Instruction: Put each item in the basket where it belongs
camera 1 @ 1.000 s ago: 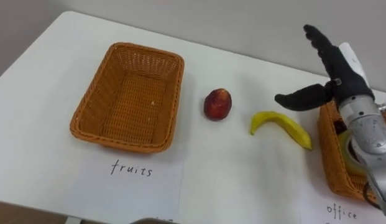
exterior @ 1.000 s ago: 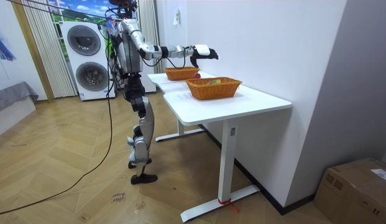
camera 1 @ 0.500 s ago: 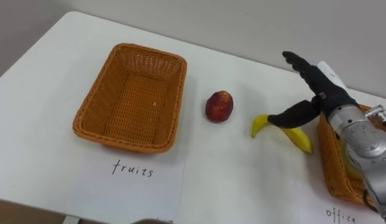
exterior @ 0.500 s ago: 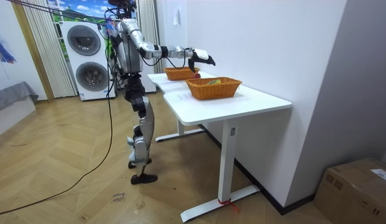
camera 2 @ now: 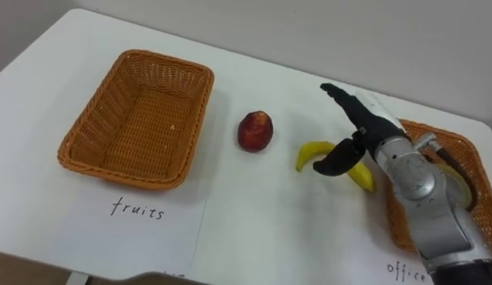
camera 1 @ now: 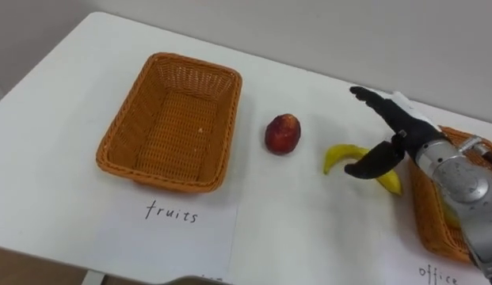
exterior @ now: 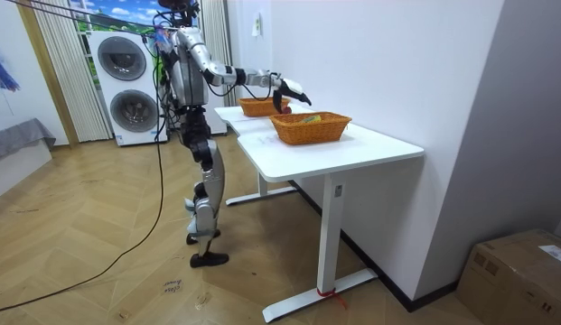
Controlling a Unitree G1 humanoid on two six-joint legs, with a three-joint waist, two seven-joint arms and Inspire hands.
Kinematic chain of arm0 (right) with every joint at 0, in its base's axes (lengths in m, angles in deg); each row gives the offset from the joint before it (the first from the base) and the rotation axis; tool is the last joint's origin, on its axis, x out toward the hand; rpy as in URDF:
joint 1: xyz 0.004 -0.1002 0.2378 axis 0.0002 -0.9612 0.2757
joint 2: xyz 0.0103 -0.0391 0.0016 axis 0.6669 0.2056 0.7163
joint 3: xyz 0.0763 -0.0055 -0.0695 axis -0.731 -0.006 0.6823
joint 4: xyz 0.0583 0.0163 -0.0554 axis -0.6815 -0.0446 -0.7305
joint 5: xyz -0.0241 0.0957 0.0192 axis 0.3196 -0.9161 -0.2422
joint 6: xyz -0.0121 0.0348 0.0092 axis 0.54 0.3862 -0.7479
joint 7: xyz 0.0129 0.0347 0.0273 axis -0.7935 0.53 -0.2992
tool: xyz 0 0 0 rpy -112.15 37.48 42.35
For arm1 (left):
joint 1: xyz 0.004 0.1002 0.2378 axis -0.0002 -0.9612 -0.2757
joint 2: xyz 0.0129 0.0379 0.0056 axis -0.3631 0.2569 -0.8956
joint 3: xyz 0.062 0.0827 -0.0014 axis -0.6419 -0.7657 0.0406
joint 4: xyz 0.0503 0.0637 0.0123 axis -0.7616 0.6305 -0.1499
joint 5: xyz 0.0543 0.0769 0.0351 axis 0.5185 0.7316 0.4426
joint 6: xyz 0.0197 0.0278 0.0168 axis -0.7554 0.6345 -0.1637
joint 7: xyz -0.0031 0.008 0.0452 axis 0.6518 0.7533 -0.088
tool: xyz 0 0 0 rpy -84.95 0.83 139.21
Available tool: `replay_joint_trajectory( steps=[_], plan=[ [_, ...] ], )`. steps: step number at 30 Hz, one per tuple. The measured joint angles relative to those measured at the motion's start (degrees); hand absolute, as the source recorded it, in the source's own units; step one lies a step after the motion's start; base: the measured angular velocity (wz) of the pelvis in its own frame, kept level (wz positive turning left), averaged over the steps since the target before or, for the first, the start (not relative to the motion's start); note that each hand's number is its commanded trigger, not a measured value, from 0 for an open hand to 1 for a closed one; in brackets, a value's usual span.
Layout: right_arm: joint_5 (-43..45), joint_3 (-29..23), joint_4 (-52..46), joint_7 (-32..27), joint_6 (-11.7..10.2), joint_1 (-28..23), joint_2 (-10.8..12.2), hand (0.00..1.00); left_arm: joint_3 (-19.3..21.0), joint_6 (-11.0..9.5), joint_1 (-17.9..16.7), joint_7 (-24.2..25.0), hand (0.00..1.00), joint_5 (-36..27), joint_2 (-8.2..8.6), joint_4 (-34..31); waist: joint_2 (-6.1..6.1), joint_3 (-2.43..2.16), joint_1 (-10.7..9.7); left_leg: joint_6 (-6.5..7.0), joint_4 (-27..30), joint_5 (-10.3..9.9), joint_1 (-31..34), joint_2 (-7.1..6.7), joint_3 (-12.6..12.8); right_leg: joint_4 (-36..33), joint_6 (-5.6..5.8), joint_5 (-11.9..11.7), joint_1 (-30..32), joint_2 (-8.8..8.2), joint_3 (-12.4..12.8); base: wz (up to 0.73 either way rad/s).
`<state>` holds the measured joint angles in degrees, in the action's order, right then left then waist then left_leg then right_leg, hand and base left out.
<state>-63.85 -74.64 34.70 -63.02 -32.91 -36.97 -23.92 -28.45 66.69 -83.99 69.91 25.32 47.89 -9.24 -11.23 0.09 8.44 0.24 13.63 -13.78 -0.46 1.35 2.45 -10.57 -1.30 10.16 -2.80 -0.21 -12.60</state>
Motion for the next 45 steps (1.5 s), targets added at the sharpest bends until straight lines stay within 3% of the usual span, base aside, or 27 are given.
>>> replay_joint_trajectory(
  steps=[6,16,23,25,36,45],
  plan=[
    [3.42,0.0,3.63,1.44,0.05,0.0,-0.01,0.0,0.04,-0.02,0.53,-0.02,0.0,0.15,-0.25,-0.12,-0.53,-0.25,0.31,0.0,0.08,0.01,-0.18,-0.02,-0.3,0.03,0.0,0.0,-0.04,-0.03,-0.02,0.0],
    [8.86,0.0,5.91,3.64,1.39,0.01,-0.11,0.0,0.17,-0.03,1.0,-0.02,0.0,0.4,-0.32,-0.5,-1.15,0.45,1.9,-0.02,0.11,0.02,0.25,0.01,-0.05,-0.04,0.0,0.0,0.8,-0.02,0.19,-0.02],
    [10.89,0.0,5.9,5.14,2.48,0.09,-0.14,0.0,0.14,-0.03,1.43,-0.16,0.0,0.41,-0.32,-0.61,-0.74,0.74,2.99,-0.02,0.02,0.02,0.36,0.01,-0.1,-0.04,0.0,0.0,0.98,-0.01,0.17,0.0],
    [10.89,0.0,5.9,5.8,2.48,0.1,-0.14,0.0,0.17,-0.02,1.59,-0.3,0.0,0.41,-0.33,-0.9,-0.79,0.65,3.14,-0.02,0.07,0.02,0.85,0.01,-0.11,-0.05,0.0,0.0,1.45,-0.02,0.16,0.0],
    [11.98,0.04,5.9,7.38,2.89,1.28,-0.11,0.0,0.05,-0.01,1.22,-0.29,0.0,0.43,-0.37,-2.53,-0.21,1.02,3.17,-0.03,0.43,0.05,1.26,0.01,0.04,-0.03,0.0,0.0,1.67,-0.03,0.09,0.0],
    [13.03,1.75,6.56,7.37,3.15,1.62,0.08,0.0,-0.56,-0.01,1.21,-0.92,0.0,0.54,-0.33,-1.67,-0.24,0.99,3.55,-0.04,0.72,0.09,1.41,-0.04,-0.31,-0.07,-0.01,0.0,1.53,-0.1,-0.13,0.01]
  ],
)
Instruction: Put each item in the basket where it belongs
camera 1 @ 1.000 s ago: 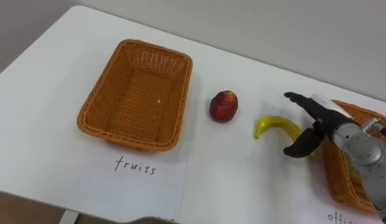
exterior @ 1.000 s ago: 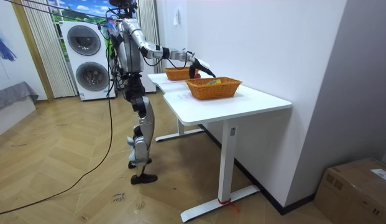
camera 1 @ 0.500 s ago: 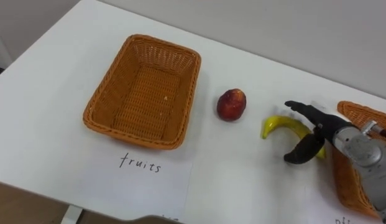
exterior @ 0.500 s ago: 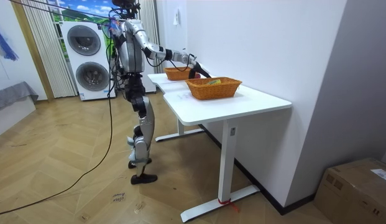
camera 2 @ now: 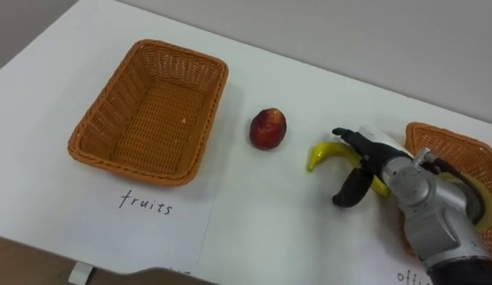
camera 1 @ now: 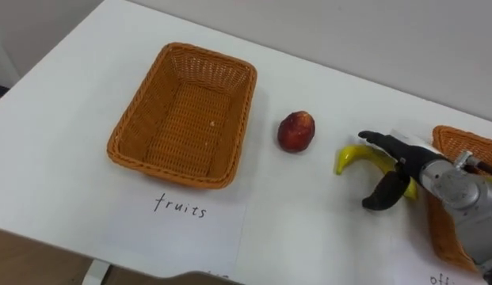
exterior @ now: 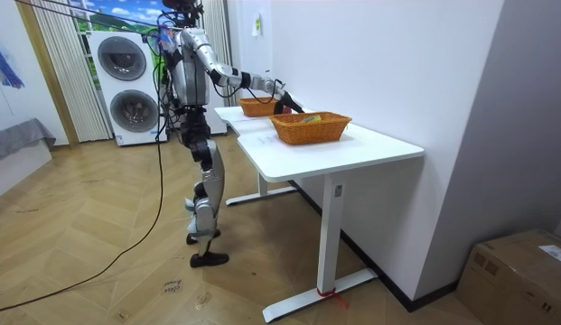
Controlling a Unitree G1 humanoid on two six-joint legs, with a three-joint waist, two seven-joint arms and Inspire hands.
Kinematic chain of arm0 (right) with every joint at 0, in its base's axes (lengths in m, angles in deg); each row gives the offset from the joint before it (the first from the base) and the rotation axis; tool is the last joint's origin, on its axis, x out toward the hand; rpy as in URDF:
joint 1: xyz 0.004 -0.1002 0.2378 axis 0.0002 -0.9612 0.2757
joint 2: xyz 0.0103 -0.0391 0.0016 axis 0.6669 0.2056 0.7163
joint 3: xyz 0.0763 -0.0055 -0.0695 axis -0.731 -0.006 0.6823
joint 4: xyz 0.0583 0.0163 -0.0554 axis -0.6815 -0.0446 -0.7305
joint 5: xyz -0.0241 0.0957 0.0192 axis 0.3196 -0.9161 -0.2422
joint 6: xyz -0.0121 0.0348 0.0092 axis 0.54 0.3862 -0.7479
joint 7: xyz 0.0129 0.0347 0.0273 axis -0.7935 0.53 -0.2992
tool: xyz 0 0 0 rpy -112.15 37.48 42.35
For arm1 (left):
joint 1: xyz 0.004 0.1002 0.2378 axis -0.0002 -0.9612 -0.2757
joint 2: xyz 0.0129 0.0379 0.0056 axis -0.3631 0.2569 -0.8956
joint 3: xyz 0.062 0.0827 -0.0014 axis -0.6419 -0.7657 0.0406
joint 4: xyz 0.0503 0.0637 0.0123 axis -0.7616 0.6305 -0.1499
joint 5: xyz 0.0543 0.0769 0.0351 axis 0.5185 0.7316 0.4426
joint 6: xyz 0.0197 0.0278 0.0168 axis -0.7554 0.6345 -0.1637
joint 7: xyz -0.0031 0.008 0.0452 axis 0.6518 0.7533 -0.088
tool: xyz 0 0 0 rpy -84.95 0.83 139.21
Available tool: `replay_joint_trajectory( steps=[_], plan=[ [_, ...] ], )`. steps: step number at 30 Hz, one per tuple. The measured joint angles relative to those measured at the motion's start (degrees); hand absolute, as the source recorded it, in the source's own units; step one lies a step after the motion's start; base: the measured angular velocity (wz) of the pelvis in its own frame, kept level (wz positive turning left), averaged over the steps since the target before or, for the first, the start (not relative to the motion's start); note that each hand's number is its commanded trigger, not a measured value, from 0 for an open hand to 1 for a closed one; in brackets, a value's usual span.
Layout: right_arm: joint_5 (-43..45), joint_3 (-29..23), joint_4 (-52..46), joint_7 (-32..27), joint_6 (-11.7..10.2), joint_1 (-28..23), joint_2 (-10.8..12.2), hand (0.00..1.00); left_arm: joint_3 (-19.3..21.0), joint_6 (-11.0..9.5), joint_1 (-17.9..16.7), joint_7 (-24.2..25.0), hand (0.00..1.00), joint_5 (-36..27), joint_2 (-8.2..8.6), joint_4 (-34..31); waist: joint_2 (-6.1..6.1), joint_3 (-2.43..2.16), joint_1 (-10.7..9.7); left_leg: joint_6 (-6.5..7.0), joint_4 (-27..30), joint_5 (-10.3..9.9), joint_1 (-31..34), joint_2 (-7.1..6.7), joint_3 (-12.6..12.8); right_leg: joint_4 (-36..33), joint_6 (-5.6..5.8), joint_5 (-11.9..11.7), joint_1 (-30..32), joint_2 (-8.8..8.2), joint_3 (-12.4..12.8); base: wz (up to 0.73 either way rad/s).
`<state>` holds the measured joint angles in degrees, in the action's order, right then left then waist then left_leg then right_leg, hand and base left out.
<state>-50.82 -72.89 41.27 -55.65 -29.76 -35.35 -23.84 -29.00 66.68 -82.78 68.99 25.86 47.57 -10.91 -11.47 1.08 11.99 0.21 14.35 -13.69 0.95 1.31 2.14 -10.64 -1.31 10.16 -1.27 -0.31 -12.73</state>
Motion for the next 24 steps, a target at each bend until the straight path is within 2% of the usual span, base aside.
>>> replay_joint_trajectory(
  steps=[5,13,17,24],
  plan=[
    [0.0,0.01,2.08,0.0,0.12,1.28,0.08,0.0,-0.17,0.08,0.25,-0.62,0.0,-0.01,0.1,0.53,0.05,0.04,0.89,0.0,0.13,0.0,0.09,0.0,-0.09,-0.03,-0.01,0.0,0.0,0.0,-0.01,0.01],
    [-0.02,0.02,3.72,-0.01,0.0,2.27,0.07,0.0,-0.51,0.32,0.11,-0.85,0.0,-0.04,0.18,0.62,0.22,0.16,0.91,0.02,0.42,0.01,0.49,-0.19,-1.17,0.01,-0.01,0.0,-0.28,-0.24,-1.66,0.08],
    [-0.08,0.03,4.71,-0.1,-0.18,3.01,0.07,0.0,-0.51,0.29,0.3,-0.93,0.0,-0.11,0.17,0.78,0.41,0.29,0.95,0.05,0.46,0.03,0.53,-0.24,-1.48,0.02,-0.01,0.0,-0.3,-0.31,-1.81,0.01],
    [-0.2,0.02,8.52,-0.58,-0.81,4.57,0.07,0.0,-0.52,0.27,1.22,-0.95,0.0,-0.56,0.14,3.12,0.36,0.25,0.97,0.08,0.46,0.05,0.45,-0.29,-1.62,0.04,-0.01,0.0,-0.56,-0.31,-1.89,0.0]
  ],
)
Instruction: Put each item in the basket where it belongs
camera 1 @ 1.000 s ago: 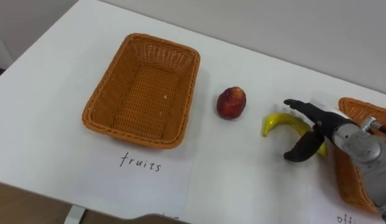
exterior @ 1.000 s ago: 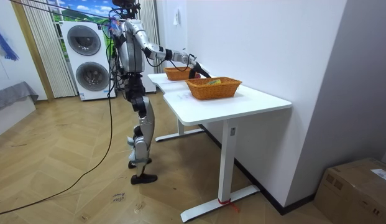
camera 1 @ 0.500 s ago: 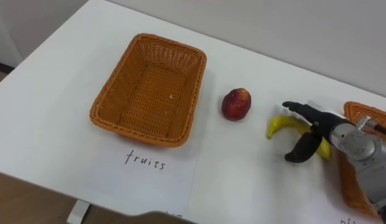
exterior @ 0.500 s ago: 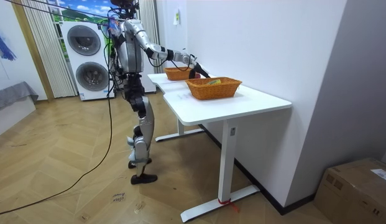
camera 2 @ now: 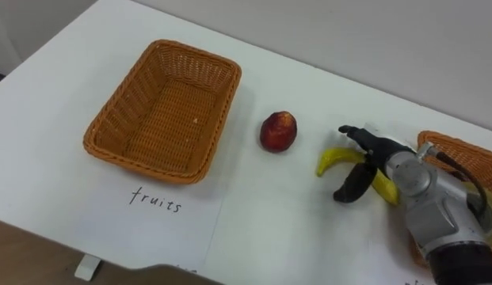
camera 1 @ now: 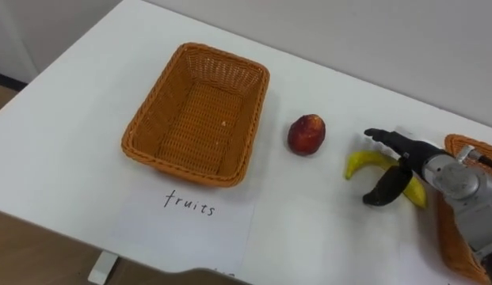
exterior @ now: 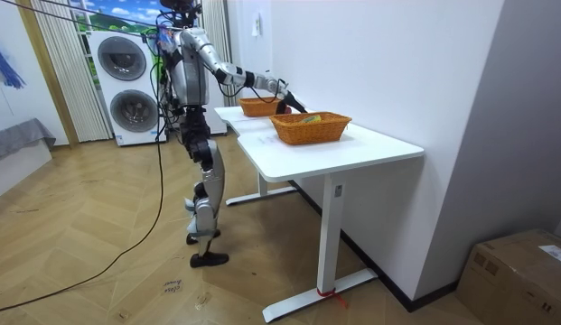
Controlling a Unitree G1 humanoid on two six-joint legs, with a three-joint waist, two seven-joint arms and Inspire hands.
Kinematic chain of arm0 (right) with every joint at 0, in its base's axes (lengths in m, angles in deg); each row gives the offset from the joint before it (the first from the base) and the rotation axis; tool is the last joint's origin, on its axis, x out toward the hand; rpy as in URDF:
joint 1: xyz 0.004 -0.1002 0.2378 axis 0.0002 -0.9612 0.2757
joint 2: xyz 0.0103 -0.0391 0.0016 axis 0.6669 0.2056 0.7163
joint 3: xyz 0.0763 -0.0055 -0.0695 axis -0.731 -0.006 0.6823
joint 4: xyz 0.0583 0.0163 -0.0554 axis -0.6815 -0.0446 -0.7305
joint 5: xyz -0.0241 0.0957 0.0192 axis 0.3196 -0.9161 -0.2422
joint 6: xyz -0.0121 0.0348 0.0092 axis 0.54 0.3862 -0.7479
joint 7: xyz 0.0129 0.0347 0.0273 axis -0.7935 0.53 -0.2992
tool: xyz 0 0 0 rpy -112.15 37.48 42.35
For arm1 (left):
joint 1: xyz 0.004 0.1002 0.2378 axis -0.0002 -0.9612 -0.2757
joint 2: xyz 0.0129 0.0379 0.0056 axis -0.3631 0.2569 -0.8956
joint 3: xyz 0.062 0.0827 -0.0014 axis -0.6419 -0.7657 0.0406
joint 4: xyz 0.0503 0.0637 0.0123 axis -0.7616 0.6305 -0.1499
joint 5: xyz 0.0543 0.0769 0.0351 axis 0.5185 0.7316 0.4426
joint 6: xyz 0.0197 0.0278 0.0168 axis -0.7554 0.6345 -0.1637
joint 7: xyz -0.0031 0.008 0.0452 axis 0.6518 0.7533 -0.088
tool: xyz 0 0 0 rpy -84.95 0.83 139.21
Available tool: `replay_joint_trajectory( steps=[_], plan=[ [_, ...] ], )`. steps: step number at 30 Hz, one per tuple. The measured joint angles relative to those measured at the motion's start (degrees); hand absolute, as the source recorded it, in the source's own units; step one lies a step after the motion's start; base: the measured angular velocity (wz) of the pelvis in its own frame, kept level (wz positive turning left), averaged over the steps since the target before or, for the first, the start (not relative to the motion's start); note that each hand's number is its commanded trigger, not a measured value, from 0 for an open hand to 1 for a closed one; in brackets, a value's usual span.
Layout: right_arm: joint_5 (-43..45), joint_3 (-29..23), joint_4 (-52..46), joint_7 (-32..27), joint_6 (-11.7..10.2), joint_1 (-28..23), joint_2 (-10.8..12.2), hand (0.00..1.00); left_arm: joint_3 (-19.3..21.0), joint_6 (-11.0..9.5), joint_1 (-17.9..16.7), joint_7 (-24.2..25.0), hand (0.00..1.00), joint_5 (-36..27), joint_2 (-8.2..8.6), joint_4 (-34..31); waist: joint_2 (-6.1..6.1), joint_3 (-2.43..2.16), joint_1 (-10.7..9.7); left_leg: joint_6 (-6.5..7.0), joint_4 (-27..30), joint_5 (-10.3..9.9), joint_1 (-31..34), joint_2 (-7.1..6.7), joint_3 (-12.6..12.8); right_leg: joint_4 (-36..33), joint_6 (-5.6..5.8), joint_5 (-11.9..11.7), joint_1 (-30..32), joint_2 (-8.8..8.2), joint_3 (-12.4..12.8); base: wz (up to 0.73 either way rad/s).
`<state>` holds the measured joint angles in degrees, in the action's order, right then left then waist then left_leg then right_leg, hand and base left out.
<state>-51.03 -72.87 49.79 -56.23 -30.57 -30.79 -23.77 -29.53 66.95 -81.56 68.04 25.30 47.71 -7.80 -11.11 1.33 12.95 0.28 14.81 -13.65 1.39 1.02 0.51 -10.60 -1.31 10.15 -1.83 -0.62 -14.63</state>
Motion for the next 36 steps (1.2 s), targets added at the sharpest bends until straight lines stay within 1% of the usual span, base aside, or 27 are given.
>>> replay_joint_trajectory(
  steps=[4,9,10,13,15,19,22,23,24,25,26,30,33,36],
  plan=[
    [-0.1,0.01,2.08,-0.01,-0.16,0.81,0.0,0.0,0.0,0.0,0.01,0.02,0.0,-0.01,0.0,0.03,-0.01,-0.17,0.1,0.04,0.05,0.05,-0.21,-0.05,-0.18,0.02,0.0,0.0,-0.18,-0.02,-0.02,0.0],
    [0.64,0.42,2.14,-0.14,-0.07,0.83,0.01,0.0,-0.02,0.03,-0.45,0.51,0.0,0.32,-0.06,0.21,0.07,-0.29,0.29,0.06,-0.08,0.09,-0.68,-0.11,-0.12,-0.01,0.0,0.0,-0.56,-0.06,0.03,0.0],
    [2.08,0.97,2.15,-0.49,0.06,0.84,0.01,0.0,0.05,0.08,-0.39,0.85,0.0,0.34,-0.14,0.28,0.11,-0.25,0.44,0.06,-0.07,0.09,-0.69,-0.09,0.07,-0.01,0.0,0.0,-0.59,-0.05,0.03,0.0],
    [4.23,2.31,2.17,-1.04,0.09,0.91,-0.01,0.0,0.11,0.13,-0.18,2.35,0.0,0.33,-0.38,0.33,-0.07,-0.38,1.13,0.06,-0.07,0.09,-0.69,-0.05,0.18,-0.03,0.0,0.0,-0.72,-0.03,0.03,0.0],
    [4.42,2.87,2.79,-1.08,0.3,1.18,-0.02,0.0,0.06,0.13,0.11,3.04,0.0,0.29,-0.38,0.34,-0.09,-0.38,1.52,0.07,-0.19,0.08,-0.85,-0.07,0.13,-0.02,0.0,0.0,-1.05,-0.04,0.0,0.0],
    [4.49,5.43,5.82,-1.17,0.88,3.77,-0.02,0.0,0.04,0.59,0.58,3.09,0.0,0.11,-0.5,0.6,-0.17,-0.42,1.62,0.07,-0.27,0.08,-0.8,-0.09,0.06,-0.03,0.0,-0.01,-1.11,-0.04,-0.18,0.0],
    [4.49,5.59,6.39,-1.21,0.93,4.06,-0.03,0.0,0.04,0.92,0.6,3.0,0.0,0.11,-0.62,0.99,-0.2,-0.44,1.65,0.06,-0.2,0.08,-0.73,-0.09,-0.06,-0.04,0.0,-0.01,-1.13,-0.04,-0.36,0.0],
    [4.49,5.59,6.39,-1.23,0.93,4.06,-0.03,0.03,0.04,0.94,0.61,2.99,0.0,0.11,-0.62,1.03,-0.2,-0.44,1.65,0.06,-0.2,0.08,-0.73,-0.09,-0.07,-0.04,0.0,-0.01,-1.13,-0.04,-0.38,0.0],
    [4.58,5.6,6.39,-1.24,0.94,4.07,-0.03,0.55,0.06,0.96,0.77,2.97,0.0,0.11,-0.64,1.17,-0.25,-0.48,1.68,0.06,-0.16,0.08,-0.7,-0.09,-0.04,-0.05,0.0,-0.01,-1.12,-0.04,-0.39,0.0],
    [4.6,5.63,6.4,-1.24,0.94,4.07,-0.02,0.73,0.06,0.97,0.99,2.97,0.0,0.11,-0.67,1.28,-0.3,-0.52,1.69,0.06,-0.15,0.08,-0.68,-0.09,-0.04,-0.04,0.0,-0.01,-1.11,-0.04,-0.41,0.0],
    [4.6,5.64,6.41,-1.24,0.94,4.07,-0.03,1.0,0.06,0.97,1.11,2.97,0.0,0.11,-0.67,1.36,-0.32,-0.53,1.7,0.06,-0.15,0.08,-0.68,-0.09,-0.04,-0.04,0.0,-0.01,-1.11,-0.04,-0.41,0.0],
    [4.6,6.16,6.38,-1.23,1.25,4.14,-0.03,1.0,0.02,0.98,1.99,2.97,0.0,0.13,-0.71,2.02,-0.41,-0.59,1.7,0.06,-0.14,0.08,-0.69,-0.13,-0.04,-0.04,0.0,-0.01,-1.11,-0.05,-0.41,0.0],
    [4.78,7.15,6.35,-1.32,1.31,4.14,-0.03,1.0,-0.02,0.98,2.16,2.96,0.0,0.14,-0.78,2.02,-0.75,-0.72,1.68,0.06,-0.17,0.08,-0.76,-0.12,-0.03,-0.04,0.0,-0.01,-1.17,-0.05,-0.39,0.0],
    [7.1,7.26,6.6,-2.05,1.41,4.13,-0.03,1.0,-0.06,0.96,2.21,2.96,0.0,0.12,-0.78,2.02,-0.92,-0.62,1.73,0.06,-0.13,0.08,-0.76,-0.14,-0.02,-0.04,0.0,-0.01,-1.19,-0.06,-0.38,0.0]
  ],
)
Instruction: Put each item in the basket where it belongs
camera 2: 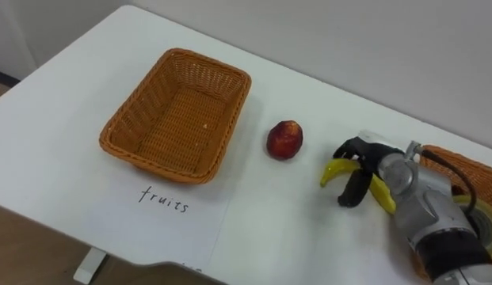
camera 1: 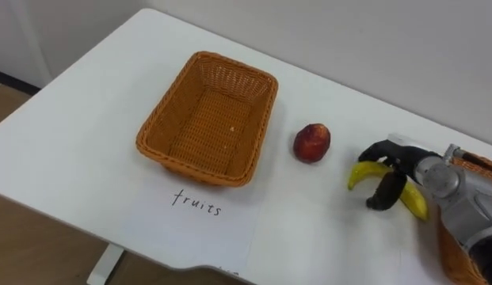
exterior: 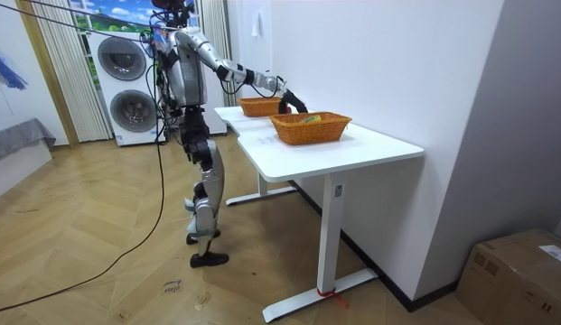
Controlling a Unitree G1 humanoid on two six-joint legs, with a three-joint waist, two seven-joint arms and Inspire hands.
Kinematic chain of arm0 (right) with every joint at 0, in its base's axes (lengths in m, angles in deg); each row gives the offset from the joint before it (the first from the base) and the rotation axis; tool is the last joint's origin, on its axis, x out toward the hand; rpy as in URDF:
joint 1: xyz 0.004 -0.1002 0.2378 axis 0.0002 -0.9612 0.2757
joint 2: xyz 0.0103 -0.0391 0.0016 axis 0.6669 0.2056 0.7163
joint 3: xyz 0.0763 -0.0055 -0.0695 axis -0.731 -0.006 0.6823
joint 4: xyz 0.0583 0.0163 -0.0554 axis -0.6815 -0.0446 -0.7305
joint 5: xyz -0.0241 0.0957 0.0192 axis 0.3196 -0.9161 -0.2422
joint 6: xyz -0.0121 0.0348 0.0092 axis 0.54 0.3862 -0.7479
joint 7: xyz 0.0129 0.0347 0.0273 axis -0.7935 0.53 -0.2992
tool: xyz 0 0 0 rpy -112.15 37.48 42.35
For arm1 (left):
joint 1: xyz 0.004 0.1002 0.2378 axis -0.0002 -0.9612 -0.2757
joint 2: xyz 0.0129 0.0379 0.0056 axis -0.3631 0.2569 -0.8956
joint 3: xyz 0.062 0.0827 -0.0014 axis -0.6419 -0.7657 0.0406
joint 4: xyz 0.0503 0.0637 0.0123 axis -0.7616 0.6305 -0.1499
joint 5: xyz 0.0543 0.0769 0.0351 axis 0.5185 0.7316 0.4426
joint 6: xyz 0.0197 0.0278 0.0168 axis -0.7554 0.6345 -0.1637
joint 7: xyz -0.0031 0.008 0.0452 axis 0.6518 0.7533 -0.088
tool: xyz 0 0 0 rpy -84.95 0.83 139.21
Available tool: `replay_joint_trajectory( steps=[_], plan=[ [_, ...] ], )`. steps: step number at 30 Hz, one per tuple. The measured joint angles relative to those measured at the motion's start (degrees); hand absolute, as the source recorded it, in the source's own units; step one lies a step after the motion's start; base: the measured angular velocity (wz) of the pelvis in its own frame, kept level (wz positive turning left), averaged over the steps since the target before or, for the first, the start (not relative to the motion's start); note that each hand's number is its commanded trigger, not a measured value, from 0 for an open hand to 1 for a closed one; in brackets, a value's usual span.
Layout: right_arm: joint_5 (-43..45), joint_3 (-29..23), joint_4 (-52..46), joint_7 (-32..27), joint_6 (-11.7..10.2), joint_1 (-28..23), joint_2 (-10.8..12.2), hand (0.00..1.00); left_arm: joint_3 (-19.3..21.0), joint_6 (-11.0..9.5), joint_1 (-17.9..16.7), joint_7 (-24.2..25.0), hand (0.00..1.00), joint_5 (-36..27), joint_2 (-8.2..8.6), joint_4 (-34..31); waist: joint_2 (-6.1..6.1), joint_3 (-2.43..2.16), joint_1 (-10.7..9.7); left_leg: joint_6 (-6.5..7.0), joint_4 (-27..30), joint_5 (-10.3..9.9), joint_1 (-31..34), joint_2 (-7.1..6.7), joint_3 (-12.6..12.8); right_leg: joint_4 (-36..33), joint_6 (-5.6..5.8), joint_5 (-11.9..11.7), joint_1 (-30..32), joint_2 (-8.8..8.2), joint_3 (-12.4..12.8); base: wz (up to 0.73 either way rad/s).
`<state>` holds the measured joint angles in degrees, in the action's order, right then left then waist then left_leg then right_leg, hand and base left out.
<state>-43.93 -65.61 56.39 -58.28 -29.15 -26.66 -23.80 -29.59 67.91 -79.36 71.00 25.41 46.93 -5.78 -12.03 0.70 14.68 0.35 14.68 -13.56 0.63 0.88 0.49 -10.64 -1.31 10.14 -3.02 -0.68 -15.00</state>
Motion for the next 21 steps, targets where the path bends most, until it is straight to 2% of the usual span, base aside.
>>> replay_joint_trajectory(
  steps=[8,12,21],
  plan=[
    [1.33,1.76,0.75,-1.17,-0.04,0.0,0.0,1.0,-0.12,-0.15,0.21,-0.33,0.0,-0.17,-0.03,-0.01,0.41,0.33,0.17,0.0,-0.01,0.0,-0.18,0.06,0.13,0.02,0.0,0.0,0.18,0.02,0.06,0.0],
    [1.75,1.81,0.31,-0.79,-0.05,0.0,0.0,1.0,-2.14,-0.29,0.32,-0.72,0.0,-0.15,-0.58,-0.03,0.36,0.31,0.24,0.0,0.06,0.0,-0.22,0.06,0.17,0.03,0.0,0.0,0.27,0.03,-0.04,0.0],
    [1.79,2.22,0.28,-0.78,1.01,-0.01,0.0,1.0,-2.57,-0.36,0.84,-0.86,0.0,-0.16,-0.76,-0.02,0.05,0.09,1.21,-0.01,0.04,0.0,-0.06,0.09,0.47,0.0,0.0,0.0,0.64,0.0,-0.22,-0.01]
  ],
)
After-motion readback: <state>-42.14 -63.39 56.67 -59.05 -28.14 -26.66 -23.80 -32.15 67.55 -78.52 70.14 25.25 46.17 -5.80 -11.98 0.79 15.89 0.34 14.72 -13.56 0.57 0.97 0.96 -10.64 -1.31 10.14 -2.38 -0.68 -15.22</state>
